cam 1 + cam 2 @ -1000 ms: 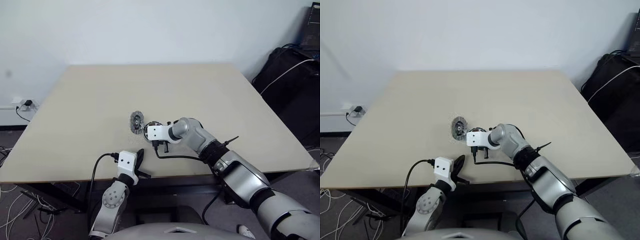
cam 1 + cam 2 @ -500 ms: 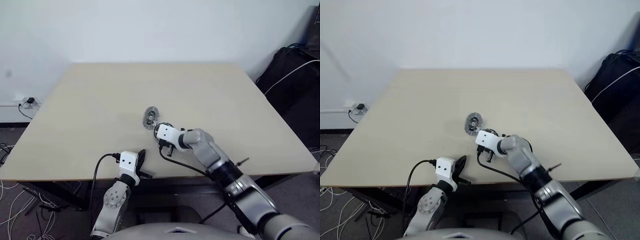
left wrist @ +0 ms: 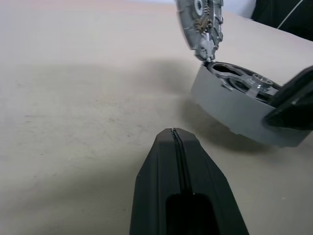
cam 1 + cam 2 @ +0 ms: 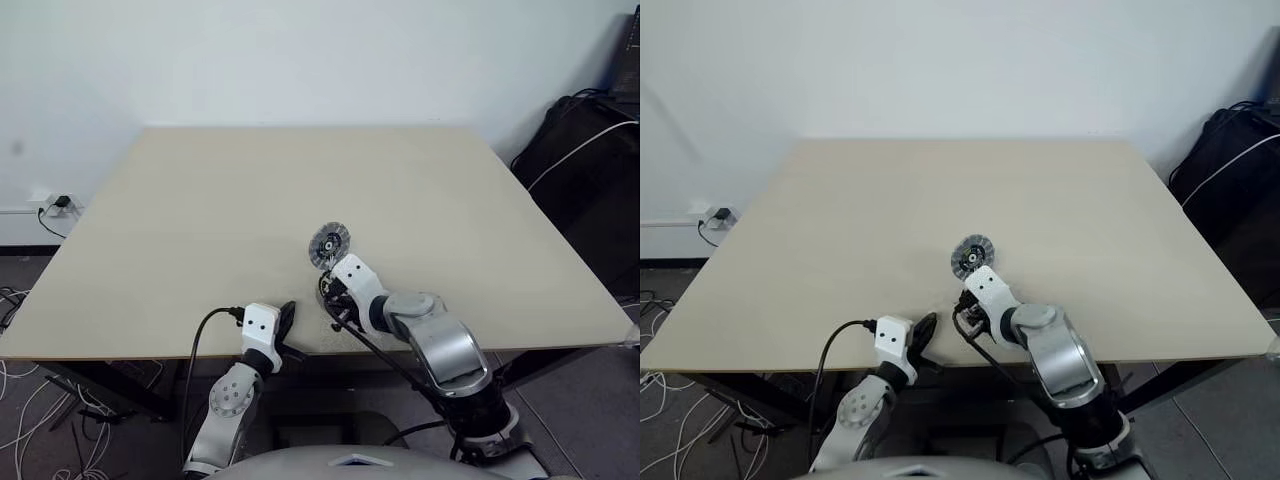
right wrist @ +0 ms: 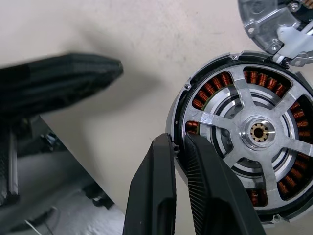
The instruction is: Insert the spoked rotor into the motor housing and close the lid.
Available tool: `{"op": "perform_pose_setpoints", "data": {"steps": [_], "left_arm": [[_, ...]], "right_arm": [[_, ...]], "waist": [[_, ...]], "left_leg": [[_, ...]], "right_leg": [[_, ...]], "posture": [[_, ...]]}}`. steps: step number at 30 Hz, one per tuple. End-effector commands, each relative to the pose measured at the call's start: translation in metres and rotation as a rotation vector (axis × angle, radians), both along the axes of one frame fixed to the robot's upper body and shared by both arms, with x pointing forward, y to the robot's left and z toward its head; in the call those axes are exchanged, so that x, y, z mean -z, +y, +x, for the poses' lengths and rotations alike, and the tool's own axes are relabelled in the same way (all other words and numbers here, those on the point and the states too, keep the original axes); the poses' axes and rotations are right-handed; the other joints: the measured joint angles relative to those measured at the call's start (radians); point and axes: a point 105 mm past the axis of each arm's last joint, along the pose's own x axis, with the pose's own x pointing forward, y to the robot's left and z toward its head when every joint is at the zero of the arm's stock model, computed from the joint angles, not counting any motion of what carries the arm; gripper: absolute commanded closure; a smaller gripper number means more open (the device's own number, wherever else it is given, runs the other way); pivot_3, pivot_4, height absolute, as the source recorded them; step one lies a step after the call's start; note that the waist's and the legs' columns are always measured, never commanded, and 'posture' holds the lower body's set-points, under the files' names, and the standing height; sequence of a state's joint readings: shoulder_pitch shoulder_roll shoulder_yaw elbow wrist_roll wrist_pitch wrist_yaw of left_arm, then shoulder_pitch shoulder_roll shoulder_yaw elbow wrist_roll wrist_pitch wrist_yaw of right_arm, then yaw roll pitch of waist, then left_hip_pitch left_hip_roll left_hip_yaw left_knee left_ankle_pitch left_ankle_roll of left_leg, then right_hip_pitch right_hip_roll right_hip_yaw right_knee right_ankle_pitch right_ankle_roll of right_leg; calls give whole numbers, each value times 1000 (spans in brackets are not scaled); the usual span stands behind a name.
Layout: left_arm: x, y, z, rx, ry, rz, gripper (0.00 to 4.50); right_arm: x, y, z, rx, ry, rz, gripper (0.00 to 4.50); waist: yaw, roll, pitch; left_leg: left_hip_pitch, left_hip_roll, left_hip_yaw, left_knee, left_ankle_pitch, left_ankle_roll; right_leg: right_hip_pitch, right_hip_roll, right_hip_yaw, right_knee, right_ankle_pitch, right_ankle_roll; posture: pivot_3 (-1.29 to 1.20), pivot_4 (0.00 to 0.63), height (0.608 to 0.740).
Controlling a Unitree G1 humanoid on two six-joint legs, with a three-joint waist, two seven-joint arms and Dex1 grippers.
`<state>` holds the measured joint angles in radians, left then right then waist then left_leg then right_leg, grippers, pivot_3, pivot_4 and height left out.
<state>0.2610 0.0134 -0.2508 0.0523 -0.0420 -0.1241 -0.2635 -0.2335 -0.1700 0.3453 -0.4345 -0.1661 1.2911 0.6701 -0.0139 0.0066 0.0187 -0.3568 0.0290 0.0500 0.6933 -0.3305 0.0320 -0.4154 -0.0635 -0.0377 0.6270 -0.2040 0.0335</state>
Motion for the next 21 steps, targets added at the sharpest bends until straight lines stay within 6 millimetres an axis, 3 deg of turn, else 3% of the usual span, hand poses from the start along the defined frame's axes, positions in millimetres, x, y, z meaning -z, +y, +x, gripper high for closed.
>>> {"op": "perform_pose_setpoints", "data": {"steps": [1, 7, 11, 17, 21], "left_arm": [[-9, -6, 4, 21, -39, -15, 4500], [-9, -1, 4, -2, -38, -10, 4500], [-8, 1, 3, -13, -36, -9, 4500], [-8, 1, 3, -12, -33, -7, 4500], [-7, 1, 4, -7, -32, -6, 4500]], "right_arm": [[-12, 2, 16, 45, -70, 10, 4419], [5, 12, 20, 36, -20, 2, 4419], [5, 22, 18, -3, -5, 42, 4419], [-12, 39, 15, -78, -30, 127, 2490], [-30, 43, 13, -183, -110, 147, 2490]], "waist": [[0, 0, 0], [-1, 0, 0], [-6, 0, 0], [-13, 0, 0], [-10, 0, 0]], "left_leg": [[0, 0, 0, 0, 0, 0], [0, 0, 0, 0, 0, 0], [0, 0, 0, 0, 0, 0], [0, 0, -1, 0, 0, 0], [0, 0, -1, 0, 0, 0]], "right_leg": [[0, 0, 0, 0, 0, 0], [0, 0, 0, 0, 0, 0], [1, 0, 0, 0, 0, 0], [1, 0, 0, 0, 0, 1], [1, 0, 0, 0, 0, 1]], "posture": [[0, 0, 740], [0, 0, 740], [0, 0, 740], [0, 0, 740], [0, 0, 740]]}}
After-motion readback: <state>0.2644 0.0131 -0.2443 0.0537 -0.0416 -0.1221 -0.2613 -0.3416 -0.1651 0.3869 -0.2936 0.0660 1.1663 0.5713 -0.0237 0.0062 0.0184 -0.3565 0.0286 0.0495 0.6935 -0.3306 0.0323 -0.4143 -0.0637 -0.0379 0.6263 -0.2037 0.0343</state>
